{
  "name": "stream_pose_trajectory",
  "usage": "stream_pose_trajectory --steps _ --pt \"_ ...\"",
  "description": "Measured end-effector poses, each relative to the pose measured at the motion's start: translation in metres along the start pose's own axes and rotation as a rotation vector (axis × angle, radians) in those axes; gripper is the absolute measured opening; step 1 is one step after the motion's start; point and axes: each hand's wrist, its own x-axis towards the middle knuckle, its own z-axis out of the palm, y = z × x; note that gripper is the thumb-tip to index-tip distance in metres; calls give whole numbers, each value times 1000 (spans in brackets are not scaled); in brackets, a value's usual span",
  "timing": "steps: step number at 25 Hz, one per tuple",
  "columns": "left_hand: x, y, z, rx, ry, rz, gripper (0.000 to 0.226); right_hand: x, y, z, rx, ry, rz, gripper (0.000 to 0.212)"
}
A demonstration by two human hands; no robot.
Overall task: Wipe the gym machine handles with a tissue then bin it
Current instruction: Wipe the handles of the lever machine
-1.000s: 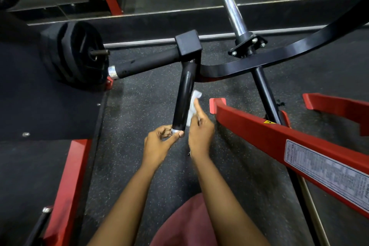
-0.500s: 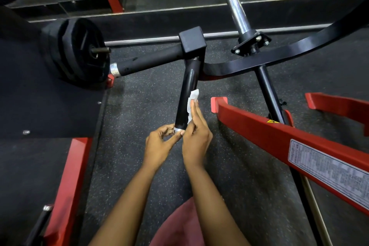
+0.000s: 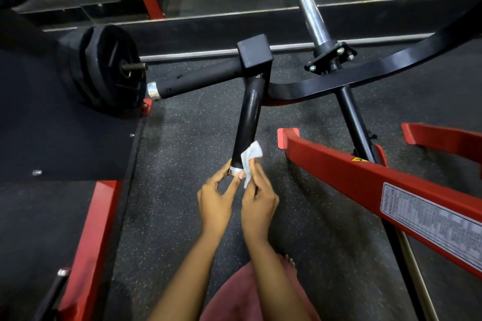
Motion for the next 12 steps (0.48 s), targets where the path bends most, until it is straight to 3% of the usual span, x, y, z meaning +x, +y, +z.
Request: stream_pose_trajectory --steps 5,10,12 --pt "-3 -5 4 -51 52 -18 42 2 6 -7 77 -2 251 31" --pt "-7 -6 0 62 62 29 38 -7 -11 7 371 34 604 37" --pt "-6 -4 -2 70 43 39 35 -17 -19 4 601 53 768 38"
